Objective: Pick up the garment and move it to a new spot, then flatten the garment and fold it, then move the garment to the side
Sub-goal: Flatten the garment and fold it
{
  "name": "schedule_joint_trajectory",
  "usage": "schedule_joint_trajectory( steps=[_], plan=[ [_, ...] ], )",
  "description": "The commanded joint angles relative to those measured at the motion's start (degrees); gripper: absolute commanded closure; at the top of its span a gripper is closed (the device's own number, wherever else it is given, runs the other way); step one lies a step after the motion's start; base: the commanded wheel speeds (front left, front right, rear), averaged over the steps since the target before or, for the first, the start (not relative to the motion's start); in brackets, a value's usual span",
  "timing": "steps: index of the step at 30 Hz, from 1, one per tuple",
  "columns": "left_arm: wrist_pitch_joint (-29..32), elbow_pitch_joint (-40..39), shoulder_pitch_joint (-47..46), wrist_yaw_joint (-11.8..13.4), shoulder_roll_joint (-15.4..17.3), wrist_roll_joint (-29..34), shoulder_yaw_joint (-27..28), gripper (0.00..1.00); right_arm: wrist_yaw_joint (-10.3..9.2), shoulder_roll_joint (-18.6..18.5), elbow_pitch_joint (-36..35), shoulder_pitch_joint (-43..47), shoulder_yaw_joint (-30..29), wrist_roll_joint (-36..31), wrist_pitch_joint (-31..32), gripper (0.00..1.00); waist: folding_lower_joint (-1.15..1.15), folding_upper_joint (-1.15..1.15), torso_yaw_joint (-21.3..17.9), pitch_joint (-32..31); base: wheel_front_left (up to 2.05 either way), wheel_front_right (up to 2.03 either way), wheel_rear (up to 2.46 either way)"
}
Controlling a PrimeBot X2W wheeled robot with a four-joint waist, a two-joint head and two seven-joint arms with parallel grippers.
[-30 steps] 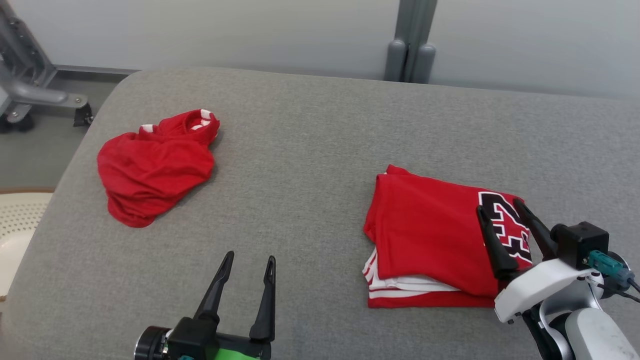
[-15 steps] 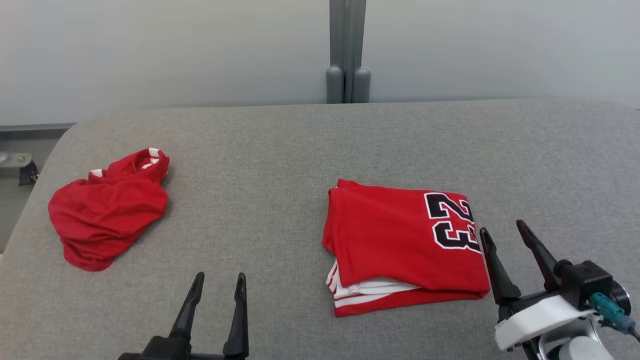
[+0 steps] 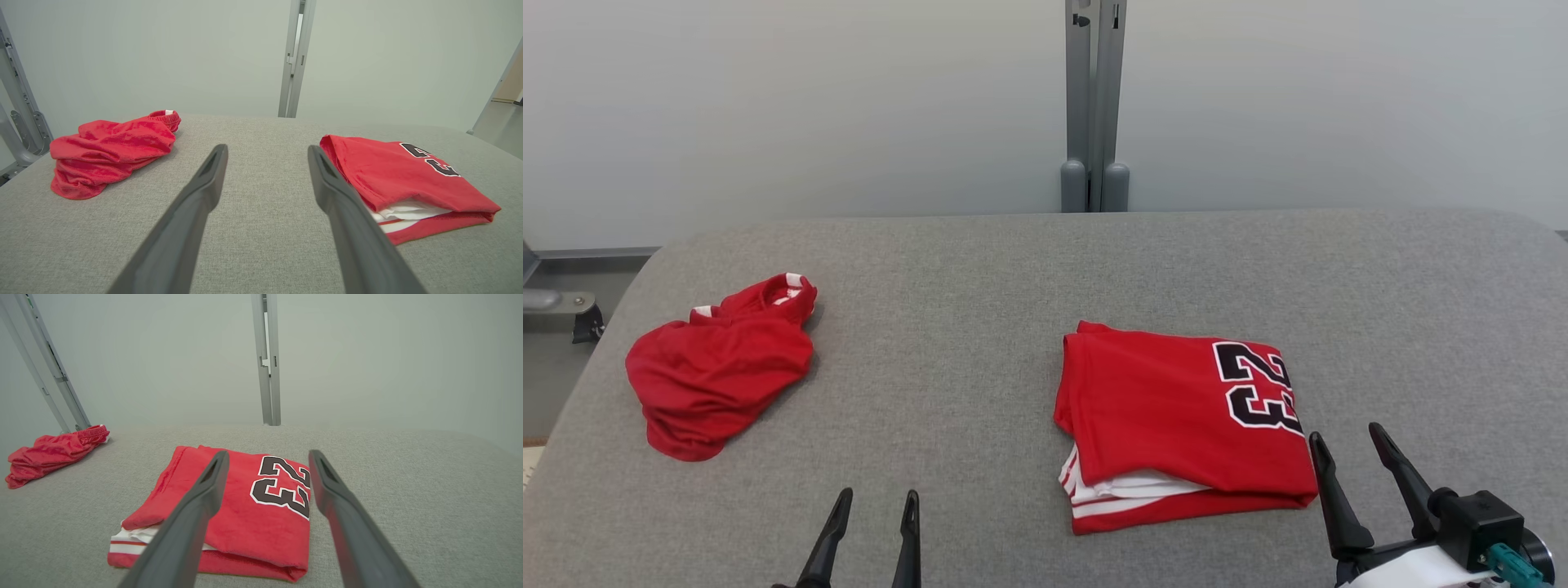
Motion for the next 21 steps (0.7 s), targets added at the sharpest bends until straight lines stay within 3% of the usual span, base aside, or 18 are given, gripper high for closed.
schedule_joint_trajectory(
  steps=[1, 21],
  plan=[
    [0.0, 0.1, 1.0, -0.4, 0.1, 0.2, 0.2, 0.0, -0.02, 0.3, -0.3, 0.9, -0.4, -0.4, -0.2, 0.0, 0.0, 0.0, 0.0, -0.5, 0.0, 0.0, 0.0],
    [0.0, 0.8, 2.3, 0.1, 0.1, 0.7, -0.1, 0.0, -0.02, 1.4, -0.6, 3.2, -1.0, 0.2, -0.2, 0.0, 0.0, 0.0, 0.3, -2.0, 0.0, 0.0, 0.0]
  ],
)
